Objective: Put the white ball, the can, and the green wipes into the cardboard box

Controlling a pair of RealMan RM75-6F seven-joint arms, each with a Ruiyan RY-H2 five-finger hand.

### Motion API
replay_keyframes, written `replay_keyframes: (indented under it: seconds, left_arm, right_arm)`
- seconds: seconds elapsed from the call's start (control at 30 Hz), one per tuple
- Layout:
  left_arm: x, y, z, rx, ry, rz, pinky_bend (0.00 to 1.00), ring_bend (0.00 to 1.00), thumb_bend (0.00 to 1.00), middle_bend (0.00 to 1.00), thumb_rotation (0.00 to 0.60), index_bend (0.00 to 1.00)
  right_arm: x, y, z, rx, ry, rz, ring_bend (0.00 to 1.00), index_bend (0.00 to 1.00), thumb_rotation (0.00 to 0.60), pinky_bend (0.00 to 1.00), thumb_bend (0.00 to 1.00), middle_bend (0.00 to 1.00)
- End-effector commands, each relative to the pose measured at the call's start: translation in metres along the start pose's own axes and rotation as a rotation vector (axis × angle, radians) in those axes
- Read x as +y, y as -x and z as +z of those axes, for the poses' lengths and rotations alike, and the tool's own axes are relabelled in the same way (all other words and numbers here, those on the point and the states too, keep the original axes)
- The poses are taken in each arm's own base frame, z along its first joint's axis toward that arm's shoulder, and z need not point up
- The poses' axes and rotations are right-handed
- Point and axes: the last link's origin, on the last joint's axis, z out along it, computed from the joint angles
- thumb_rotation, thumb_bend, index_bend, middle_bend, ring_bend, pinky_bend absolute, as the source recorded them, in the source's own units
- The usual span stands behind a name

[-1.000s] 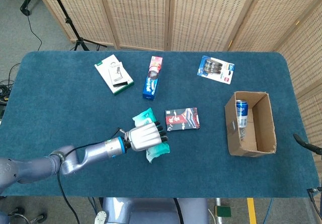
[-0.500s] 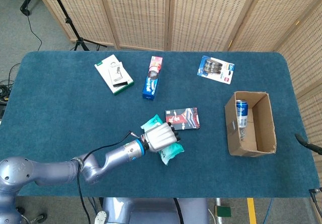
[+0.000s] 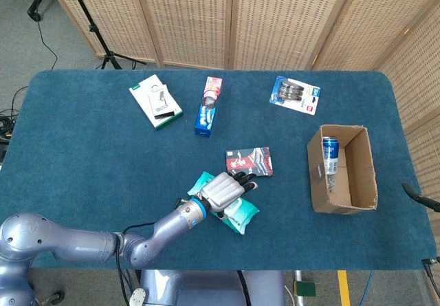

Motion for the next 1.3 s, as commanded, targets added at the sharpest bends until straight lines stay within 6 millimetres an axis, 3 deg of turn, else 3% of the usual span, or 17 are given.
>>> replay_keyframes:
  seconds: [0.03,0.23,0.27,0.3,0.4,0.63,0.9,1.03,1.13,1.3]
  left_arm:
    - [-0.005,-0.018,-0.008,0.065,0.002,0.009,0.20,0.00,0.00,0.00,0.600,0.00]
    - [-0.019,-0.028,-0.019,0.115,-0.012,0.059,0.17,0.00,0.00,0.00,0.600,0.00]
    - [-0.035,-0.038,-0.027,0.175,-0.047,0.111,0.17,0.00,0.00,0.00,0.600,0.00]
    - [-0.039,-0.039,-0.032,0.191,-0.046,0.123,0.17,0.00,0.00,0.00,0.600,0.00]
    - [-0.075,-0.050,-0.056,0.323,-0.073,0.271,0.16,0.00,0.00,0.00,0.600,0.00]
    - [-0.155,-0.048,-0.138,0.523,-0.167,0.276,0.17,0.00,0.00,0.00,0.600,0.00]
    - [-0.208,-0.024,-0.232,0.629,-0.357,0.156,0.17,0.00,0.00,0.00,0.600,0.00]
    - [-0.224,-0.008,-0.269,0.643,-0.446,0.083,0.17,0.00,0.00,0.00,0.600,0.00]
    - [-0.237,0.008,-0.306,0.673,-0.541,-0.026,0.17,0.00,0.00,0.00,0.600,0.00]
    - [-0.242,0.018,-0.331,0.695,-0.607,-0.111,0.17,0.00,0.00,0.00,0.600,0.00]
  right_arm:
    - [-0.001,0.001,0.000,-0.004,-0.002,-0.001,0.00,0.00,0.600,0.01,0.00,0.00]
    - [-0.002,0.002,-0.001,-0.009,-0.006,-0.003,0.00,0.00,0.600,0.01,0.00,0.00]
    - [-0.003,0.003,-0.002,-0.013,-0.012,-0.005,0.00,0.00,0.600,0.01,0.00,0.00]
    - [-0.003,0.003,-0.002,-0.014,-0.014,-0.007,0.00,0.00,0.600,0.01,0.00,0.00]
    - [-0.006,0.005,-0.004,-0.023,-0.028,-0.013,0.00,0.00,0.600,0.01,0.00,0.00]
    - [-0.013,0.011,-0.009,-0.036,-0.062,-0.035,0.00,0.00,0.600,0.01,0.00,0.00]
    - [-0.028,0.020,-0.011,-0.058,-0.136,-0.052,0.00,0.00,0.600,0.01,0.00,0.00]
    - [-0.048,0.028,-0.009,-0.106,-0.240,-0.062,0.00,0.00,0.600,0.01,0.00,0.00]
    - [-0.087,0.045,-0.010,-0.213,-0.432,-0.084,0.00,0.00,0.600,0.01,0.00,0.00]
    - [-0.132,0.064,-0.013,-0.347,-0.586,-0.088,0.00,0.00,0.600,0.01,0.00,0.00]
